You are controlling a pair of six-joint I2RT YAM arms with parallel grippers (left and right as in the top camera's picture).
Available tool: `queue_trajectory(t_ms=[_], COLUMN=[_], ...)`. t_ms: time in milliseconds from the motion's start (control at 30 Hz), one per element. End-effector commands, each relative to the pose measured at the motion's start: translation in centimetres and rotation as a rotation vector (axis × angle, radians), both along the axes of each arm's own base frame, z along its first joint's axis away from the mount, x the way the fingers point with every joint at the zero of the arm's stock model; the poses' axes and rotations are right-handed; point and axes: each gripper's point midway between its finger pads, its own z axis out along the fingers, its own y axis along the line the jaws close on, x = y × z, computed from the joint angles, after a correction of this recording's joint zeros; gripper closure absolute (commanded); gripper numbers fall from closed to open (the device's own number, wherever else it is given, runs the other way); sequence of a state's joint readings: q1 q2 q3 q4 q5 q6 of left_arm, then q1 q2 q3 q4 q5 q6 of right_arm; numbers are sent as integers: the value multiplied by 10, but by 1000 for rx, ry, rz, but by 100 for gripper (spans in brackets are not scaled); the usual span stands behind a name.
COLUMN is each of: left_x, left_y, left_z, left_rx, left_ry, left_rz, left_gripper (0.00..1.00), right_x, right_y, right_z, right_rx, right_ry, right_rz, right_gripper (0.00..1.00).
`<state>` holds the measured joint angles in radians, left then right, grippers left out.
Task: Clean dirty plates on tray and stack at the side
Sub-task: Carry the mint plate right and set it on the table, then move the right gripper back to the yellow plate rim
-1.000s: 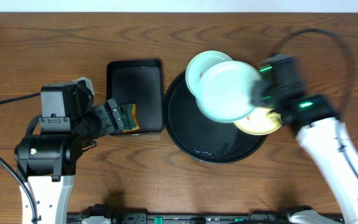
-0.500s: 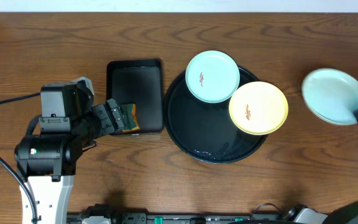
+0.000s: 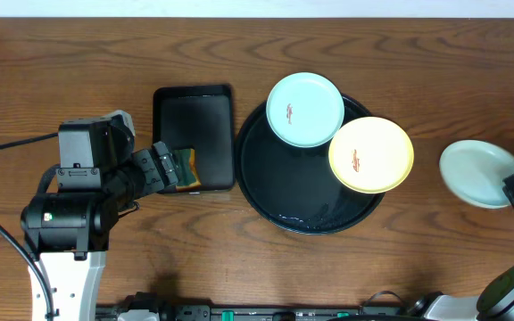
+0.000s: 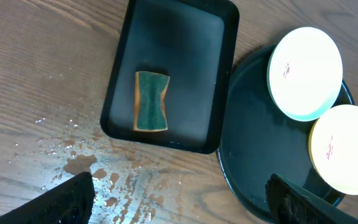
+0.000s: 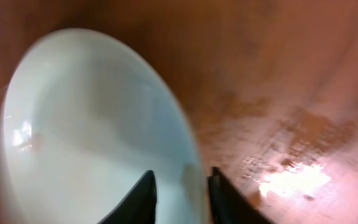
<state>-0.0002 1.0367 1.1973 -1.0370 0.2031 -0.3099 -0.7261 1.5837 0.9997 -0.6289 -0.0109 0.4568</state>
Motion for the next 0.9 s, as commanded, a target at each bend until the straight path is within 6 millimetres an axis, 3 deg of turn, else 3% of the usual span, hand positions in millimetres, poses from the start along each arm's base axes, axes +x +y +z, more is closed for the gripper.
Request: queue_trajectory(t_ms=[0, 100, 167, 267, 333, 433, 600, 767, 867], left_x=[3, 3, 3, 3, 3, 3, 3, 3, 3], left_y=[3, 3, 3, 3, 3, 3, 3, 3, 3], left_z=[10, 10, 10, 10, 10, 10, 10, 10, 10], left_rx=[14, 13, 13, 13, 13, 13, 13, 13, 13], left_ry=[-27, -27, -27, -27, -27, -27, -27, -27, -27], left_rz=[3, 3, 3, 3, 3, 3, 3, 3, 3], left_gripper=[11, 11, 11, 11, 11, 11, 11, 11, 11], right_x=[42, 71, 78, 83, 81, 81, 100, 106, 109], right_y=[32, 78, 102, 133, 148, 159, 188, 187, 189], right_z=[37, 70, 77, 71, 57, 41, 24, -1, -14], right_rx=[63, 110, 106, 99, 58, -36, -102, -138, -111], right_ry=[-236, -412, -422, -372, -262, -130, -97, -19, -11], right_rz=[242, 492, 592, 699, 737, 782, 944, 950, 958], right_gripper=[64, 51, 49, 50, 51, 54, 54, 55, 63])
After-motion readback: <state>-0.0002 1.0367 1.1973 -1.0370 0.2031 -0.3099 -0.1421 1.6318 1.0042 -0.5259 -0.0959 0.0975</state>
